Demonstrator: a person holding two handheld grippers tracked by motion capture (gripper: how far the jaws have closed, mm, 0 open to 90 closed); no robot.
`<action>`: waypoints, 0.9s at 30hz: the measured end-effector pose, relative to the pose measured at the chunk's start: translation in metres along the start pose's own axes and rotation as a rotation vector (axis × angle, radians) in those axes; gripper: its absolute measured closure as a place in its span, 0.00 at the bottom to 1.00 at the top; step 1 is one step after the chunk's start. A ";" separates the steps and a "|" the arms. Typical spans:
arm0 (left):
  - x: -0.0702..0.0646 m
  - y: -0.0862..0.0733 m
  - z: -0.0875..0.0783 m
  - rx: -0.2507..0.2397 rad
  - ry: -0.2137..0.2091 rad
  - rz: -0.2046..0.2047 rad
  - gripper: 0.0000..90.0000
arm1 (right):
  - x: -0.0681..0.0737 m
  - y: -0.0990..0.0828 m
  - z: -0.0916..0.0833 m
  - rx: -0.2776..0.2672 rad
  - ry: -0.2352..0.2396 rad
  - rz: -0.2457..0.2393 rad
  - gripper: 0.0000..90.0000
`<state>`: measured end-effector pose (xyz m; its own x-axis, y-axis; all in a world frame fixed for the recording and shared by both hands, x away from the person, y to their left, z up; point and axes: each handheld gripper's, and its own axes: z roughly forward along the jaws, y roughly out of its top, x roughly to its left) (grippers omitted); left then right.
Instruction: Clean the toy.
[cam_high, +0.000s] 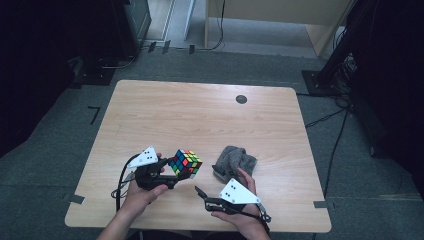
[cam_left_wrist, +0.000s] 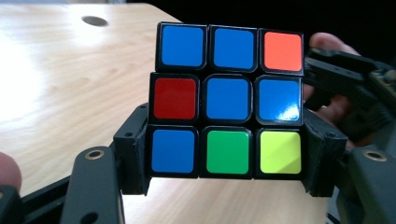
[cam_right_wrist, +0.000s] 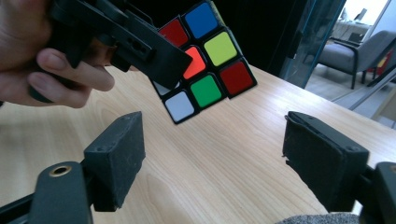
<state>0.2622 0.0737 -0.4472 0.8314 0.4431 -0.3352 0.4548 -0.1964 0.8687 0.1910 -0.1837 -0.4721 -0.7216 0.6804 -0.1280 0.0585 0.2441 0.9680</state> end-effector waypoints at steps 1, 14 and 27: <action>-0.001 0.000 0.001 0.007 -0.015 -0.006 0.38 | 0.001 -0.001 0.002 -0.010 -0.014 -0.016 0.23; -0.016 0.004 0.013 0.098 -0.118 -0.031 0.37 | 0.016 -0.006 0.009 -0.058 -0.062 -0.236 0.32; -0.012 0.008 0.004 0.008 -0.080 -0.062 0.17 | 0.010 -0.009 0.006 -0.028 -0.061 -0.205 0.38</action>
<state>0.2572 0.0637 -0.4379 0.8242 0.3834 -0.4169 0.5087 -0.1775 0.8425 0.1879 -0.1751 -0.4835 -0.6736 0.6589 -0.3350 -0.1053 0.3630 0.9258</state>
